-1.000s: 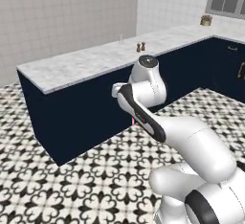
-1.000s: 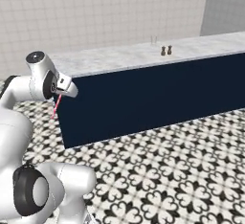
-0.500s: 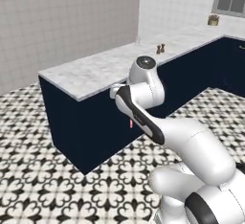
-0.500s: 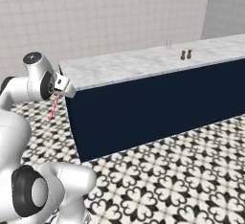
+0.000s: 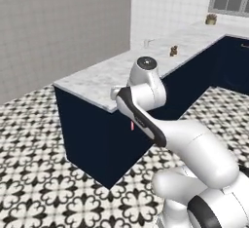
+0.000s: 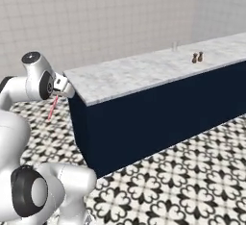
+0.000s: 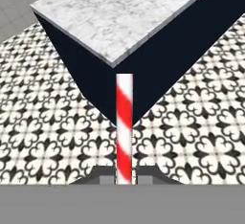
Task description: Take a straw from the drawer in front and place it inside the glass cup on the dining counter.
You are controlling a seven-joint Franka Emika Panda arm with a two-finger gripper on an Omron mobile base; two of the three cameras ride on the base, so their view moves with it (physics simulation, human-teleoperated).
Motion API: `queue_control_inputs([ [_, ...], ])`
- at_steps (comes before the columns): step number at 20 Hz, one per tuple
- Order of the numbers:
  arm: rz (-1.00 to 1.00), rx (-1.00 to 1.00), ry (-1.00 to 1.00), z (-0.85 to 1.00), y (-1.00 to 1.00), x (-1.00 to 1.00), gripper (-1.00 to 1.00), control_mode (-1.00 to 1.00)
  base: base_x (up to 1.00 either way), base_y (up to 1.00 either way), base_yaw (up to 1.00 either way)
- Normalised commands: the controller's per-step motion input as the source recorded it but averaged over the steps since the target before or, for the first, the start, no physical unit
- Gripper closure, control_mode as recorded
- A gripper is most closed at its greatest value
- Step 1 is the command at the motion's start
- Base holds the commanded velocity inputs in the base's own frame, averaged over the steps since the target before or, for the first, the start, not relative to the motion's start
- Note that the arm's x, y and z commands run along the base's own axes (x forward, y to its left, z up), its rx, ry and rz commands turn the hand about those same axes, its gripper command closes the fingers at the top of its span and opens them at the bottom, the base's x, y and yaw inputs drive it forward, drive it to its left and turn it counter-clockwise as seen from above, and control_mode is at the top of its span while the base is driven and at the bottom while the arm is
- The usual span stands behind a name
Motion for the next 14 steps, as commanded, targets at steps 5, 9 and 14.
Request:
queue_control_inputs([
  [5,0.0,0.0,0.0,0.0,0.0,0.0,1.0,1.0,0.19,1.0,-0.33],
  [9,0.0,0.0,0.0,0.0,0.0,0.0,1.0,1.0,0.16,1.0,-0.36],
  [14,0.0,0.0,0.0,0.0,0.0,0.0,1.0,1.0,0.14,1.0,-0.36],
])
